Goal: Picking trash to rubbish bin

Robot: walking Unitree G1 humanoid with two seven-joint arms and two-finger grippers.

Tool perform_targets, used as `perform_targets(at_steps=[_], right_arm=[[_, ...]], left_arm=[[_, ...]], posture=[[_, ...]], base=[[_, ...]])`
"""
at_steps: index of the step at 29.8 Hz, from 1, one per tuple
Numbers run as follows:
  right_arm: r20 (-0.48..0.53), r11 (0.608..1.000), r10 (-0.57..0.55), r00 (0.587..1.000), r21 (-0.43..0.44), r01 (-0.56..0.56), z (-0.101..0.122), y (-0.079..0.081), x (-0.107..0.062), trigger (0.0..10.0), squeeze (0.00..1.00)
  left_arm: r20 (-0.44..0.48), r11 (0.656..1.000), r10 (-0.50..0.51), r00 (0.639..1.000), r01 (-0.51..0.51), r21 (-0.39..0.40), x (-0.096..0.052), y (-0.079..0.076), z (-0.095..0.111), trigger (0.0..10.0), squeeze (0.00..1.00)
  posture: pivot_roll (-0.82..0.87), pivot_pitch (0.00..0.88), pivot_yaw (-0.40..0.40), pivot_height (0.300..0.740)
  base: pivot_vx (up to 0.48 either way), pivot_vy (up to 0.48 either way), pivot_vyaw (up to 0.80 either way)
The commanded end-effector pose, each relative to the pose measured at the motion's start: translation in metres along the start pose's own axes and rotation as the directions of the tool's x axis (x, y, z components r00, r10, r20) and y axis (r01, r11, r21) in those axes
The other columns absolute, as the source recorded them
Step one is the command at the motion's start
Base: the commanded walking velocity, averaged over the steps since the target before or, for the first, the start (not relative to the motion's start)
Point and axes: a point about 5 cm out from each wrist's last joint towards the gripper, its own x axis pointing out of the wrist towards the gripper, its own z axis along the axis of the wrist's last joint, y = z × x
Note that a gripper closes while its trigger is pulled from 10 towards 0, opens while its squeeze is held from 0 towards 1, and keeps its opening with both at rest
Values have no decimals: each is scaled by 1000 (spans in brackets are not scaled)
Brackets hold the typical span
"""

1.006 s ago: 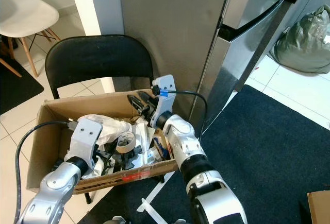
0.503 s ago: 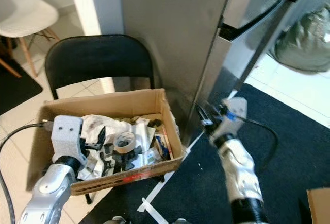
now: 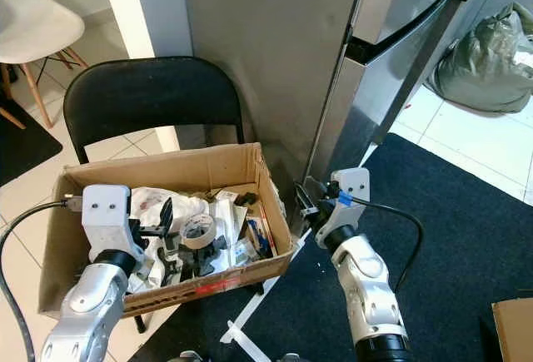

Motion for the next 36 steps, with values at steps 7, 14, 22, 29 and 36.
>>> perform_targets(at_steps=[7, 14, 22, 29, 36], right_arm=[[-24, 1000, -18, 1000, 22, 19, -4, -1, -7, 10000, 0], [-32, 999, -7, 999, 32, 8, -6, 4, -8, 10000, 0], [-38, 1000, -2, 999, 29, 3, -7, 5, -7, 10000, 0], [-41, 1000, 2, 999, 21, -1, -7, 6, -8, 10000, 0], [-45, 1000, 1, 999, 19, 0, -8, 8, -10, 10000, 0]], left_arm=[[11, 1000, -16, 1000, 16, -14, -3, -4, 3, 10000, 0], [10, 1000, -21, 1000, 21, -14, -3, -5, 3, 10000, 0], [12, 1000, -28, 1000, 29, -12, -3, -5, 4, 10000, 0], [14, 1000, -26, 1000, 26, -9, -3, -5, 4, 10000, 0], [15, 1000, -30, 999, 30, 3, -2, -6, 4, 10000, 0]], posture=[[40, 154, -62, 740], [47, 148, -64, 740], [47, 144, -65, 740], [41, 141, -66, 740], [42, 133, -64, 740]], base=[[-34, 0, 0], [-260, 0, 0], [-303, 0, 0], [-130, 0, 0], [0, 0, 0]])
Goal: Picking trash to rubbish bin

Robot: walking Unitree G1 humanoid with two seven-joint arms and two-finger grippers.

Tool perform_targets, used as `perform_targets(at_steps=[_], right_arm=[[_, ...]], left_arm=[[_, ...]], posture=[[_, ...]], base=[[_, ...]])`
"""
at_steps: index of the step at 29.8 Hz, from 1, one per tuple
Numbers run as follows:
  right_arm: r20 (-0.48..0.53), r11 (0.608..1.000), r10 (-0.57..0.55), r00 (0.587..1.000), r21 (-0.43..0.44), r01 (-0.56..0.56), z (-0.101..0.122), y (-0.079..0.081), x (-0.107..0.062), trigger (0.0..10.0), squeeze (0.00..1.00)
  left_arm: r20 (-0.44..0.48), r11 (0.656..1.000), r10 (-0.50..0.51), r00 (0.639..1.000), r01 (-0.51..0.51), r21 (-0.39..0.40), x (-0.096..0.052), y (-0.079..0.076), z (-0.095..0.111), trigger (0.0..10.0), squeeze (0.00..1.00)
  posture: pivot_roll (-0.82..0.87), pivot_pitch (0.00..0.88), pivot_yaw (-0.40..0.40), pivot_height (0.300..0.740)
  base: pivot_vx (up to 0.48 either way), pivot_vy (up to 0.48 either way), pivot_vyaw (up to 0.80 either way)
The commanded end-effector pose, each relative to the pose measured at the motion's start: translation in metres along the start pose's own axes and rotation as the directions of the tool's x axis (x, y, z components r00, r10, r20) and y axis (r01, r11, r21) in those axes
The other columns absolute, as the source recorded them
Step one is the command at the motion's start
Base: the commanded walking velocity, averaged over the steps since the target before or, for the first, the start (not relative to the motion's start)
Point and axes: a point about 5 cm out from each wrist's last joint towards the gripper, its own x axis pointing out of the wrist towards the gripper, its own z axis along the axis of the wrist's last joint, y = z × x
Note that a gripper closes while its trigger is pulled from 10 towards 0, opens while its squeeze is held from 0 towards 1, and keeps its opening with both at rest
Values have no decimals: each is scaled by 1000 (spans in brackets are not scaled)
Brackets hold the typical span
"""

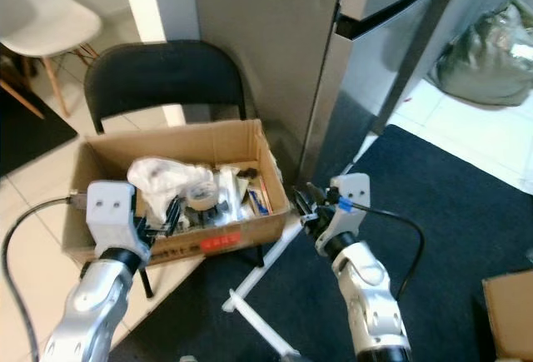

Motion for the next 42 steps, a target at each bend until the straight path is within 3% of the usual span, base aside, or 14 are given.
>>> perform_targets(at_steps=[1, 32, 42], right_arm=[[-7, 1000, -4, 1000, -3, 4, 0, 0, -2, 10000, 0], [-11, 1000, -7, 1000, -10, 7, -2, 1, -2, 10000, 0], [-10, 1000, -6, 1000, -12, 6, -2, 1, -1, 10000, 0]], left_arm=[[-6, 1000, -7, 1000, 7, 4, -1, -1, -2, 10000, 0], [-7, 1000, -27, 1000, 28, 11, -1, -4, -2, 10000, 0], [-6, 1000, -4, 1000, 4, 3, 0, -2, -2, 10000, 0]], posture=[[42, 133, -64, 740], [48, 130, -66, 740], [48, 130, -66, 740]], base=[[0, 0, 0], [0, 0, 0], [0, -260, 0]])
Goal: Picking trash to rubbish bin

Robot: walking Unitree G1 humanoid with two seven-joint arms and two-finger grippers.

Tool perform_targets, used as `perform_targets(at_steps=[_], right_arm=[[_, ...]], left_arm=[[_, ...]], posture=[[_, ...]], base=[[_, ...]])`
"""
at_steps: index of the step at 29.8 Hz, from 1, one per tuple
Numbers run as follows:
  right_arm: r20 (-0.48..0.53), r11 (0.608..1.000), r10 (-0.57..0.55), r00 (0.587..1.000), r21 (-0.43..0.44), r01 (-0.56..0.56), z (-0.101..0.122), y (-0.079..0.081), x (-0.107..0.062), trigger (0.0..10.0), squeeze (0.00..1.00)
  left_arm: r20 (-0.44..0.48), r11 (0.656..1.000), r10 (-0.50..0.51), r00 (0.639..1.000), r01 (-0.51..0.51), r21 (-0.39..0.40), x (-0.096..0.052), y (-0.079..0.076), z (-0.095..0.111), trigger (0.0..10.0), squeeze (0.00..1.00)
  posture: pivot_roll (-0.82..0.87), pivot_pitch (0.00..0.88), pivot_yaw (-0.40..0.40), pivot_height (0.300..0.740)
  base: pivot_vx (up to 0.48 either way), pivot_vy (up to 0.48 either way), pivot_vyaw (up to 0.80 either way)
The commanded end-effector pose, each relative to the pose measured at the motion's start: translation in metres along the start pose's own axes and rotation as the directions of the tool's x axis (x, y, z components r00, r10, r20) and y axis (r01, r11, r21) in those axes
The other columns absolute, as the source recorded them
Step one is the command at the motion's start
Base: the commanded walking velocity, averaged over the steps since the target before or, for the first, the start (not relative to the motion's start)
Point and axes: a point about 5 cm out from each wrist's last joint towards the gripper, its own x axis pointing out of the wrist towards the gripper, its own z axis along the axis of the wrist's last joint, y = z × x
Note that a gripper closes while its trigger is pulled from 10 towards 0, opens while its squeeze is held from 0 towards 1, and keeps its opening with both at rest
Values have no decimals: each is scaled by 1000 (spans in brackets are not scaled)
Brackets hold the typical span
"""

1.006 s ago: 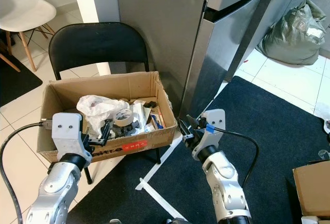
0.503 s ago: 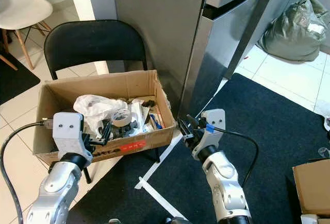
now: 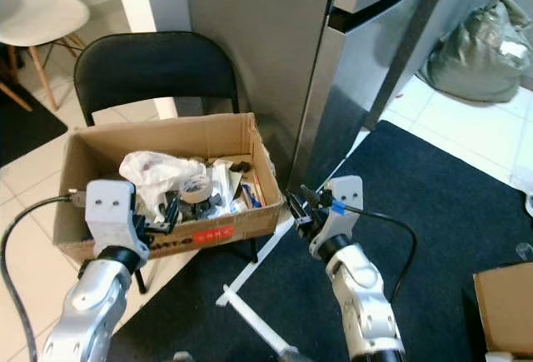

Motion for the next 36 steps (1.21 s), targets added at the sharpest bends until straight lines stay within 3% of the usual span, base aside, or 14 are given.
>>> perform_targets(at_steps=[1, 16, 20, 36], right_arm=[[-12, 1000, -18, 1000, -9, 18, -3, -4, -5, 10000, 0], [-15, 1000, -15, 1000, -9, 15, -3, -3, -4, 10000, 0], [-17, 1000, -14, 1000, -10, 14, -4, -3, -5, 10000, 0], [-14, 999, -45, 999, -4, 45, -3, -6, -3, 10000, 0]], left_arm=[[-11, 1000, -12, 1000, 12, -2, -1, -4, -3, 10000, 0], [-13, 1000, -21, 1000, 21, 7, -2, -6, -4, 10000, 0], [-7, 999, -41, 999, 41, 9, -2, -7, -3, 10000, 0], [10, 1000, -7, 1000, 7, -7, 0, -5, -1, 10000, 0]], posture=[[47, 128, -68, 740], [47, 136, -69, 740], [48, 139, -69, 740], [46, 148, -63, 740]], base=[[0, 0, 0], [0, 0, 0], [0, 480, 0], [0, 0, 0]])
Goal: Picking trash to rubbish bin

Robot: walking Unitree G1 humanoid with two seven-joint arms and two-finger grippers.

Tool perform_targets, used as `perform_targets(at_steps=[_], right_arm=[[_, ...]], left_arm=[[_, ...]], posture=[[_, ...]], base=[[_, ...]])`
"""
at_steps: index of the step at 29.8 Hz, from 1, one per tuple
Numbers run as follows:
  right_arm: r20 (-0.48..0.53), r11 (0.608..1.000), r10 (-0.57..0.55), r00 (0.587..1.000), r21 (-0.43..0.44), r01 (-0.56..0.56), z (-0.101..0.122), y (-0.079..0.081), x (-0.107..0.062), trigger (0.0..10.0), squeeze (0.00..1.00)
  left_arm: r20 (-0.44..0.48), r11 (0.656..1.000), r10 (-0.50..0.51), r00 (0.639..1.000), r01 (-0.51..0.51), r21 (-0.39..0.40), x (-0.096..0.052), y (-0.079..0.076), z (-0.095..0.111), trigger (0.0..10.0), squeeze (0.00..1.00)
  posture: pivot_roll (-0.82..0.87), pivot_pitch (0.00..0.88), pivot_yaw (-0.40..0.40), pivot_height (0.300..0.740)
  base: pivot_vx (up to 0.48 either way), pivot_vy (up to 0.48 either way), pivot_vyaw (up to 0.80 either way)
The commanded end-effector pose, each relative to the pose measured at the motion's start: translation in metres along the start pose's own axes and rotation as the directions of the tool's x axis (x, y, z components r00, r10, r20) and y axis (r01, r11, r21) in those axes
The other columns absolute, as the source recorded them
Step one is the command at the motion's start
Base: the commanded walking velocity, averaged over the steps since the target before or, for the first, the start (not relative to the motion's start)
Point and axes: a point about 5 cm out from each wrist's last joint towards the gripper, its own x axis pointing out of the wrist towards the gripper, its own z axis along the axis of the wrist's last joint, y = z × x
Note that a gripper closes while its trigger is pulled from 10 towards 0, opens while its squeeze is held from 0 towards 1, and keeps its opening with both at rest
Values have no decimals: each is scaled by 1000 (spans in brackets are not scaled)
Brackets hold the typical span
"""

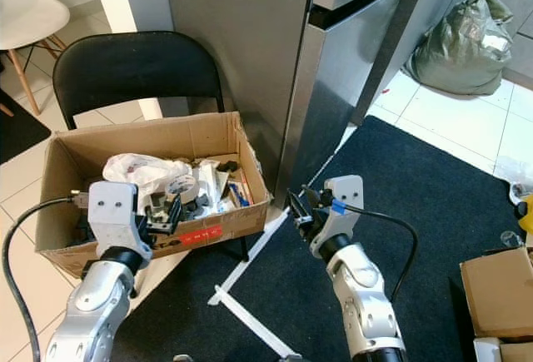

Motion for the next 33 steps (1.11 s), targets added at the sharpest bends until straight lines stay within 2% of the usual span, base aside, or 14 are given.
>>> perform_targets(at_steps=[1, 12, 33], right_arm=[[-14, 1000, -28, 1000, 8, 28, -4, -4, -3, 10000, 0], [-17, 999, -28, 999, 19, 28, -4, -5, -6, 10000, 0], [-16, 999, -28, 999, 24, 29, -4, -5, -7, 10000, 0]], left_arm=[[-8, 1000, 2, 1000, -2, -5, -2, -1, -3, 10000, 0], [-10, 1000, 11, 1000, -11, 0, -2, 0, -3, 10000, 0], [-17, 1000, 4, 1000, -4, 14, -1, -1, -3, 10000, 0]], posture=[[46, 148, -63, 740], [45, 155, -60, 740], [42, 160, -59, 740]], base=[[0, 0, 0], [0, 0, 0], [0, 0, -529]])
